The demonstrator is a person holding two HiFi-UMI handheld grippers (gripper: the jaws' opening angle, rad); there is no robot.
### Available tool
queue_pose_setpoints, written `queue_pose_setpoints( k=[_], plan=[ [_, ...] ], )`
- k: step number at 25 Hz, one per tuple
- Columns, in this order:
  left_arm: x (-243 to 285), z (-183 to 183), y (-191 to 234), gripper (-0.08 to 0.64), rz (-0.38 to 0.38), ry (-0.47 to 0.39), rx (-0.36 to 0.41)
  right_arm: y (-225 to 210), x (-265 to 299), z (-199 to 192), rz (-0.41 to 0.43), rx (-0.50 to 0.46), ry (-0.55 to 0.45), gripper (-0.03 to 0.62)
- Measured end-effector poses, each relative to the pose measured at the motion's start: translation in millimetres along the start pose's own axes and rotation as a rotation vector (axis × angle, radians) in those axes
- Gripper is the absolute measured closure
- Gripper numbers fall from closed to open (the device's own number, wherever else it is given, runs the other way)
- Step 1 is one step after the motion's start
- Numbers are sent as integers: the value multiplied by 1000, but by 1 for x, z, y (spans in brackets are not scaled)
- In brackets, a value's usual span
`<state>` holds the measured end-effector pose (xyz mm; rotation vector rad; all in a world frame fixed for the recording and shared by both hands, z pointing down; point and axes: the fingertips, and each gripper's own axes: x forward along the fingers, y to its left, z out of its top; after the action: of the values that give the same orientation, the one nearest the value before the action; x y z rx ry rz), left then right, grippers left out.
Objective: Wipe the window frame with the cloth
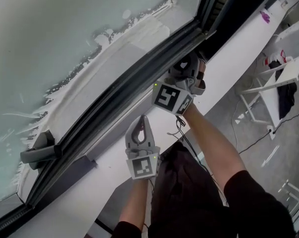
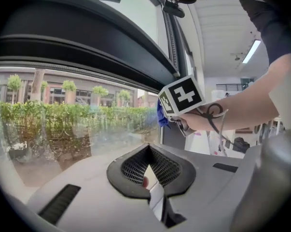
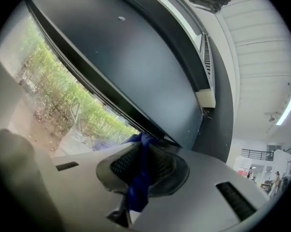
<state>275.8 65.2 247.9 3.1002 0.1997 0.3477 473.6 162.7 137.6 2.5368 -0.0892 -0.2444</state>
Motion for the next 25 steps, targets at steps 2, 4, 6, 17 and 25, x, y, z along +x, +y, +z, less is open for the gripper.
queue_pose_setpoints(
  k=[2, 4, 6, 17, 25],
  plan=[
    [13, 1, 4, 555, -24, -33, -3, -1, 0, 0, -16, 27, 8, 569],
    [26, 5, 4, 555, -40, -75, -4, -1, -2, -1, -27, 46, 5, 569],
    [38, 8, 2, 555, -40, -102, -9, 1, -2, -4, -24, 38, -10, 569],
    [60, -14, -16, 555, -92, -82, 43, 9, -4, -21, -72, 113, -94, 569],
    [73, -24, -14, 555, -59, -128, 27, 20, -12, -37, -9, 160, -91, 569]
  ],
)
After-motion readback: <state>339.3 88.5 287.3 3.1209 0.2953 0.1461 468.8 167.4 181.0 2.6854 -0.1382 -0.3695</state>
